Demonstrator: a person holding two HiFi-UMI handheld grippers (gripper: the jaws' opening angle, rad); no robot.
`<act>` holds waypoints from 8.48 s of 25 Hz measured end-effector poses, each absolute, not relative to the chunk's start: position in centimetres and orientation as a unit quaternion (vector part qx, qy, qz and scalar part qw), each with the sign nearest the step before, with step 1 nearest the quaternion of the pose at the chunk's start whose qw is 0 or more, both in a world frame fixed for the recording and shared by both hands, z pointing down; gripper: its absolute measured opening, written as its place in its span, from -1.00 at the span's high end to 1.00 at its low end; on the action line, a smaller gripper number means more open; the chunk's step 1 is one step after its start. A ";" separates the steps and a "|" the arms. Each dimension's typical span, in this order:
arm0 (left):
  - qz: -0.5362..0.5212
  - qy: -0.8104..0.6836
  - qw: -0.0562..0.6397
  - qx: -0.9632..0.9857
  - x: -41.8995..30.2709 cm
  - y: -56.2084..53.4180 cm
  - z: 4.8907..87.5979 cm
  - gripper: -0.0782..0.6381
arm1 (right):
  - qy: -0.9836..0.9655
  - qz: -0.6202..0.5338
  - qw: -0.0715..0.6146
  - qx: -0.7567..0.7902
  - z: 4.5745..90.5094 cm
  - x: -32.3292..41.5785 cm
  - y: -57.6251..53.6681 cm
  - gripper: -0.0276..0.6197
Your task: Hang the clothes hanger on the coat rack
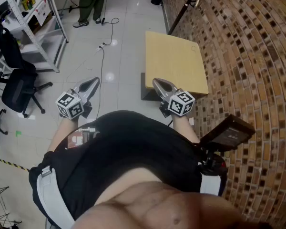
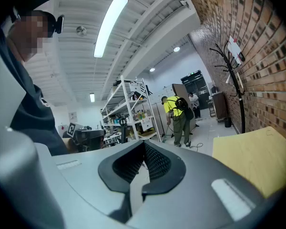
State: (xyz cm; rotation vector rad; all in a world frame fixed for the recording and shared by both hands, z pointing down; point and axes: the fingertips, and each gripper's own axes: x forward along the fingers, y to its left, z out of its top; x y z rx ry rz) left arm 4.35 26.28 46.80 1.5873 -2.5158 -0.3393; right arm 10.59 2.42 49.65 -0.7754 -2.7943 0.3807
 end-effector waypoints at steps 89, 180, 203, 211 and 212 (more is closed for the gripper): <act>0.122 -0.081 0.174 0.974 60.2 -13.9 56.4 0.80 | -0.623 0.339 0.323 0.627 79.0 101.5 -7.0 0.31; -0.111 -0.852 0.063 0.507 -28.7 17.5 45.2 0.80 | -0.939 0.040 0.098 -0.327 45.8 -25.8 -7.6 0.59; -0.089 -0.800 0.077 0.588 -63.5 13.2 45.4 0.80 | -0.960 0.085 0.066 -0.259 43.2 -57.2 -10.9 0.59; -0.090 -0.782 0.086 0.611 -74.3 6.3 46.4 0.80 | -0.966 0.097 0.078 -0.225 44.6 -66.1 -17.4 0.59; -0.089 -0.782 0.085 0.611 -75.6 5.0 46.6 0.80 | -0.966 0.100 0.076 -0.225 44.8 -67.5 -18.7 0.59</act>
